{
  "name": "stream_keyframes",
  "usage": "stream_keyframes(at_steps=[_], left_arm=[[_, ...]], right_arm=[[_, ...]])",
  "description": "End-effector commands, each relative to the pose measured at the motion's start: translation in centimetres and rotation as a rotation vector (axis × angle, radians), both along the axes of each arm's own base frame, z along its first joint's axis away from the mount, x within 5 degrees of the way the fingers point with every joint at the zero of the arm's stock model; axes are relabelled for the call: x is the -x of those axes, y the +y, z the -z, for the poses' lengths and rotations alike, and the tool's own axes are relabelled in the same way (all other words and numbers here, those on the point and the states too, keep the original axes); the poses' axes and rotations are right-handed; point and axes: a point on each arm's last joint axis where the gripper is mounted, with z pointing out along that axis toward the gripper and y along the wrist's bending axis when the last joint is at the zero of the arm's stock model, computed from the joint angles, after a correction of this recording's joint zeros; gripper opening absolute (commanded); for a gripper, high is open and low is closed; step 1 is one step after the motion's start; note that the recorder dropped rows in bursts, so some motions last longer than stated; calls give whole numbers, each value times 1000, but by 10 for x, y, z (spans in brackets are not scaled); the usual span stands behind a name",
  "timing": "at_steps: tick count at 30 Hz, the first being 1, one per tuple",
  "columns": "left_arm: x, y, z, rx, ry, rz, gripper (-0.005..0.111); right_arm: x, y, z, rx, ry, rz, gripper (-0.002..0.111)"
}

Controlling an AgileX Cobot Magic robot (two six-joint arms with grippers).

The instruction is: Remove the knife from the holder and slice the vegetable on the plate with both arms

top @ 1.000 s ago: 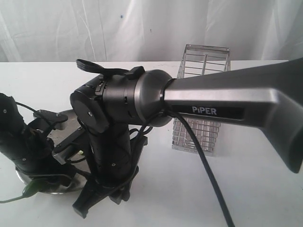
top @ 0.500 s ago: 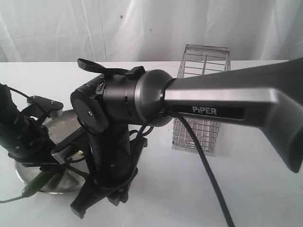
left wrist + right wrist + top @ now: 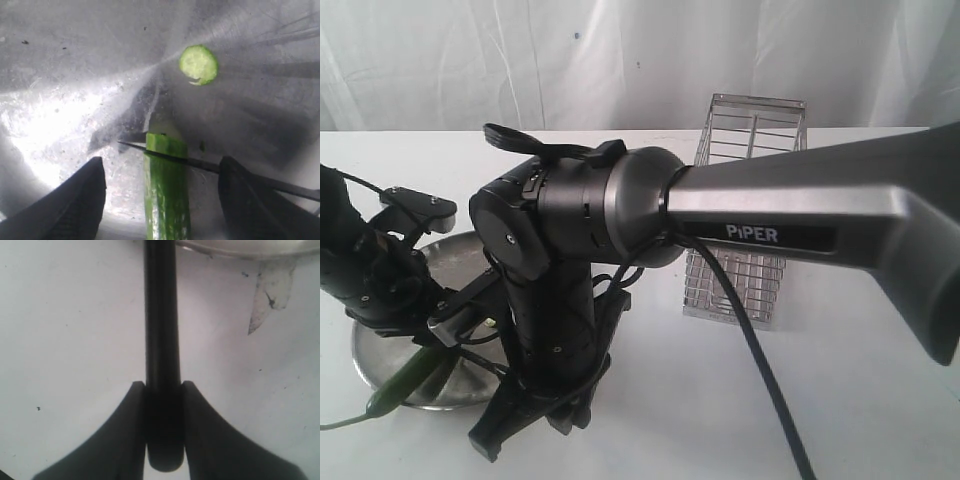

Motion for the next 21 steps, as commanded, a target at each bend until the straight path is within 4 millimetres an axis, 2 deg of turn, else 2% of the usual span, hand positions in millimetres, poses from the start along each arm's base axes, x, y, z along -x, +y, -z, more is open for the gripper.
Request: stream_keyframes(at_steps=[1, 4, 6, 11, 14, 17, 21], left_arm=[[-1, -1, 27, -15, 124, -14, 67], [1, -1, 37, -26, 190, -12, 67], [0, -1, 31, -22, 175, -11, 67], [0, -2, -7, 0, 84, -4, 67], [6, 0, -22, 9, 52, -2, 67], [12, 1, -26, 8, 68, 1, 67], [19, 2, -22, -3, 127, 5, 67]], right_arm=[[-1, 1, -4, -16, -13, -13, 0], [-1, 1, -4, -16, -13, -13, 0], [-1, 1, -4, -16, -13, -13, 0], [-1, 1, -4, -16, -13, -13, 0], [-1, 1, -4, -16, -13, -13, 0], [-1, 1, -4, -16, -13, -13, 0], [-2, 2, -4, -28, -21, -13, 0]])
